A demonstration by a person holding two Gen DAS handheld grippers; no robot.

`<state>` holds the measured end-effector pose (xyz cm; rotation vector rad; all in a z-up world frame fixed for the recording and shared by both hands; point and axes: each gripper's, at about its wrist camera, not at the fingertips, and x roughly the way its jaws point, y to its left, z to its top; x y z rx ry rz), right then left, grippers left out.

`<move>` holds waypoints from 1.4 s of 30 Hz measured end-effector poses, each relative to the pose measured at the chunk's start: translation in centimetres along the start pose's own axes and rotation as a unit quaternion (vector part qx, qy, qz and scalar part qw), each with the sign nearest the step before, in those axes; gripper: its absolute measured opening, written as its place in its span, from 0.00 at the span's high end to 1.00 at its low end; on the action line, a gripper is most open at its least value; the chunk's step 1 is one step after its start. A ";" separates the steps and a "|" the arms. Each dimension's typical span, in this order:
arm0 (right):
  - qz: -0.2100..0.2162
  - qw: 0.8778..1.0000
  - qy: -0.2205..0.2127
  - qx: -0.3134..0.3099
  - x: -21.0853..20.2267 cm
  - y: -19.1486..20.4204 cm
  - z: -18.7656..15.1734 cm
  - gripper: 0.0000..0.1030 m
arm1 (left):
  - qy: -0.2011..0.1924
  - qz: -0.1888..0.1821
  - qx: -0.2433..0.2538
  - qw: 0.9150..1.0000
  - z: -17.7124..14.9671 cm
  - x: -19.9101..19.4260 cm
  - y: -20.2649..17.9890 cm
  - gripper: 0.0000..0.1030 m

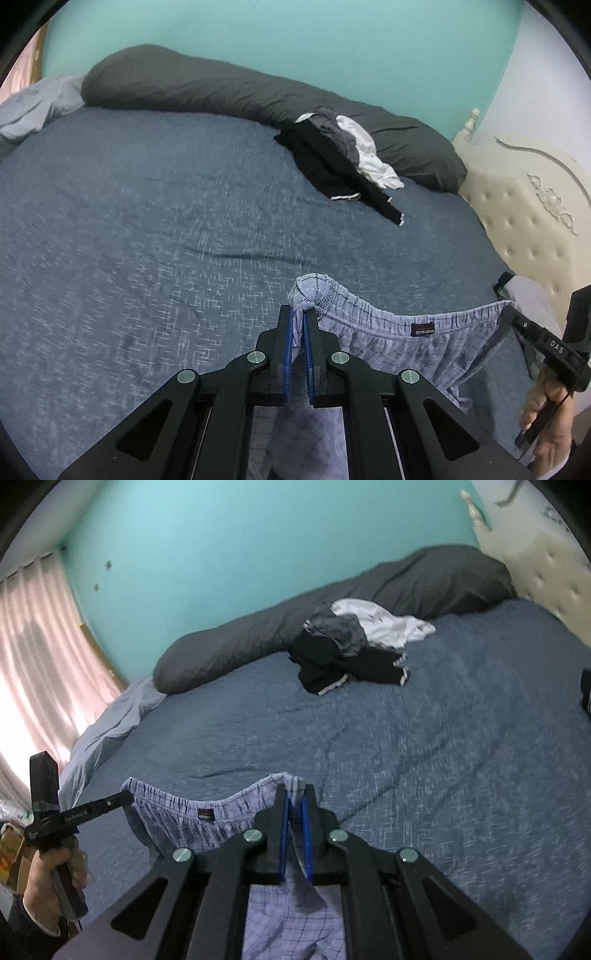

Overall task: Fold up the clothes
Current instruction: 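Hold the shorts up by the waistband between both grippers, letting them hang, then lower the checked shorts flat onto the sheet with both grippers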

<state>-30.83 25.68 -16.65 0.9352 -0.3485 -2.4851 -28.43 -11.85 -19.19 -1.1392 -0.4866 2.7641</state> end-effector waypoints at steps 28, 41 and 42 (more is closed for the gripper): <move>-0.048 0.993 0.098 0.041 9.8 -4.3 -2.5 0.94 | 0.068 0.022 -0.014 0.997 -1.8 8.5 2.4 0.94; -0.084 0.992 0.087 0.043 9.1 -4.1 -1.9 0.91 | 0.054 0.028 -0.047 0.997 -1.2 7.7 3.7 0.73; -0.085 0.992 0.086 0.044 9.1 -4.1 -1.9 0.90 | 0.052 0.027 -0.048 0.997 -1.1 7.5 3.7 0.72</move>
